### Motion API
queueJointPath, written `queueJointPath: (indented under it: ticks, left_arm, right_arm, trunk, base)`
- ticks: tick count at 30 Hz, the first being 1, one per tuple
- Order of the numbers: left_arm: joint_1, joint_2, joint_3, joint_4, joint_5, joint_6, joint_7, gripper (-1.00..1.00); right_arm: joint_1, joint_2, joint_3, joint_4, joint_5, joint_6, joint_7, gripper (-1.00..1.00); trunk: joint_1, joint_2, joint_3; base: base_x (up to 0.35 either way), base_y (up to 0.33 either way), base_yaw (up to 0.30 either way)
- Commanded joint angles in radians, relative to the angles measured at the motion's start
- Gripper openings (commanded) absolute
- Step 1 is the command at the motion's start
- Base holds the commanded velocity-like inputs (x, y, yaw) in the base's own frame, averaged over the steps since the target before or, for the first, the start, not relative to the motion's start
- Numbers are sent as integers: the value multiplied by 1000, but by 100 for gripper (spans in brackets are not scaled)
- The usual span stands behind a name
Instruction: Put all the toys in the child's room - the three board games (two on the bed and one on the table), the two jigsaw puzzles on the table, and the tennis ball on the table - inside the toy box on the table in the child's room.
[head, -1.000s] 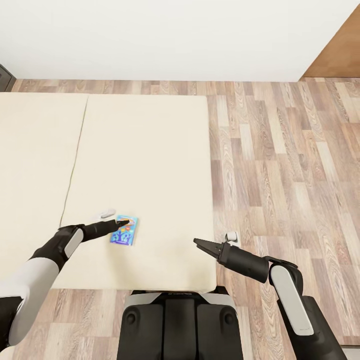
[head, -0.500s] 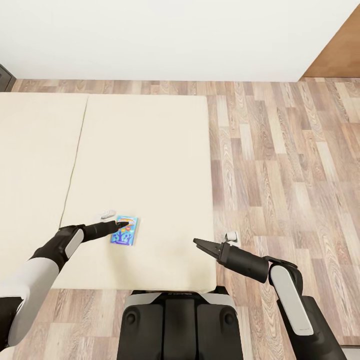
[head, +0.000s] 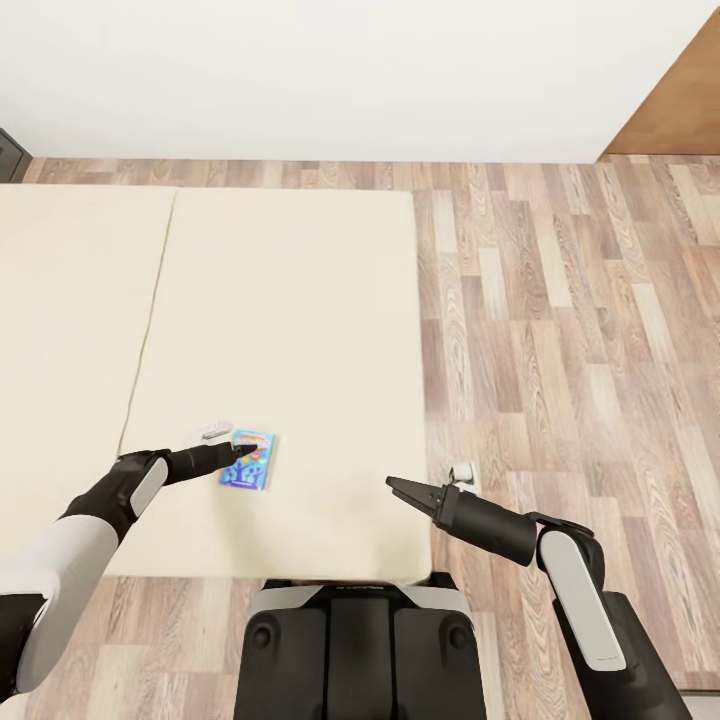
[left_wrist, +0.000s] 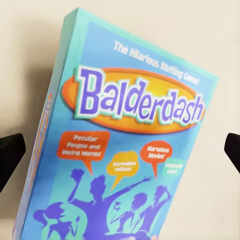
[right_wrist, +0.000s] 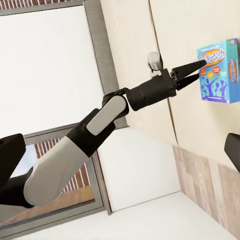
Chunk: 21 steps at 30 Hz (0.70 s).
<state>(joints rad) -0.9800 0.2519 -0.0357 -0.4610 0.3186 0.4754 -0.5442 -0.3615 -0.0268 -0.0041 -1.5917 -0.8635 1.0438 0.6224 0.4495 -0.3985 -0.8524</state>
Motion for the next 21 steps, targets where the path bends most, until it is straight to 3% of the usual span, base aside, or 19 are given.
queueJointPath:
  ticks: [1,21]
  left_arm:
    - [0,0,-3,-1,10,8,1,100]
    - [0,0,-3,-1,10,9,0,100]
  right_arm:
    - [0,0,0,0,4,3,5,100]
    - [0,1,-1,0,4,3,5,100]
  trunk:
    - [0,-2,-1]
    - [0,-2,-1]
  base:
    - [-65,-85,0]
    - [-10,-17,0]
